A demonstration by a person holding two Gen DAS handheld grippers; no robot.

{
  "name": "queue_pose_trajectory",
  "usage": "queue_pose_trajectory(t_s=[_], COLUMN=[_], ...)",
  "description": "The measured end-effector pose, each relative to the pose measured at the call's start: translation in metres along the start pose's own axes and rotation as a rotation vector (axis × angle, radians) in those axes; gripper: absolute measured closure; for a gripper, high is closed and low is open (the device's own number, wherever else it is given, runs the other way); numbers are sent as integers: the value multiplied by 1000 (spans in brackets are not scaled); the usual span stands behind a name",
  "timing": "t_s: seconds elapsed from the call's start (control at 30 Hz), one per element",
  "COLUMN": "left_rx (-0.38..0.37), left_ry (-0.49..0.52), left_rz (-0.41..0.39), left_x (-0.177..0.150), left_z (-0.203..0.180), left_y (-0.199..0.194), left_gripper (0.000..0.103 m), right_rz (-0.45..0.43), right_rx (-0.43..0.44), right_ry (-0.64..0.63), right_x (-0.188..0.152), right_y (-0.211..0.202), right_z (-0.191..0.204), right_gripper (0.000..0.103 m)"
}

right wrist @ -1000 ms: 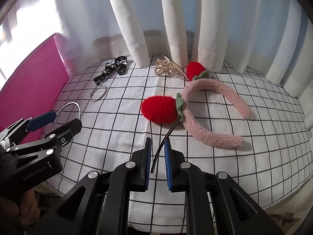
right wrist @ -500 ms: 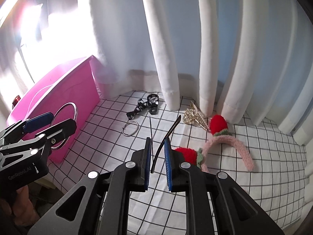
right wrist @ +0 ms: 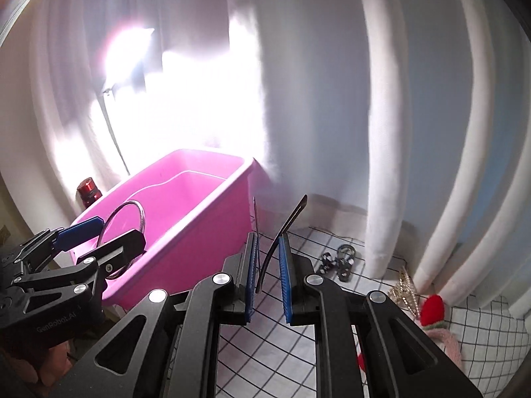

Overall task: Organize jewelry
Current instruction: 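Carry the ring with left tool while right tool carries the clip to the tub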

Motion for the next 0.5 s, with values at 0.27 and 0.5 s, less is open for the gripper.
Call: queue_pose_trajectory(t_s=[0.27, 0.5], left_rx=[117, 180], left_ry=[-93, -152], left_rz=[-14, 31], left_x=[17, 13], left_z=[71, 120], left_y=[5, 24], left_gripper=[33, 33], right_rz=[13, 76], right_rx=[118, 175], right_ry=[-82, -115], right_x=[38, 59], right_y=[33, 77], right_z=[63, 95], right_gripper=[90, 90])
Point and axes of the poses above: each gripper's, at about its wrist camera, not at the fingertips, and y roughly the way its jaws point, z to its left, x to its top, the point moved 6 cm from there along y, roughly the way its jaws point, and after that the axes turned 10 degrees about z, right-handed, at the moved point
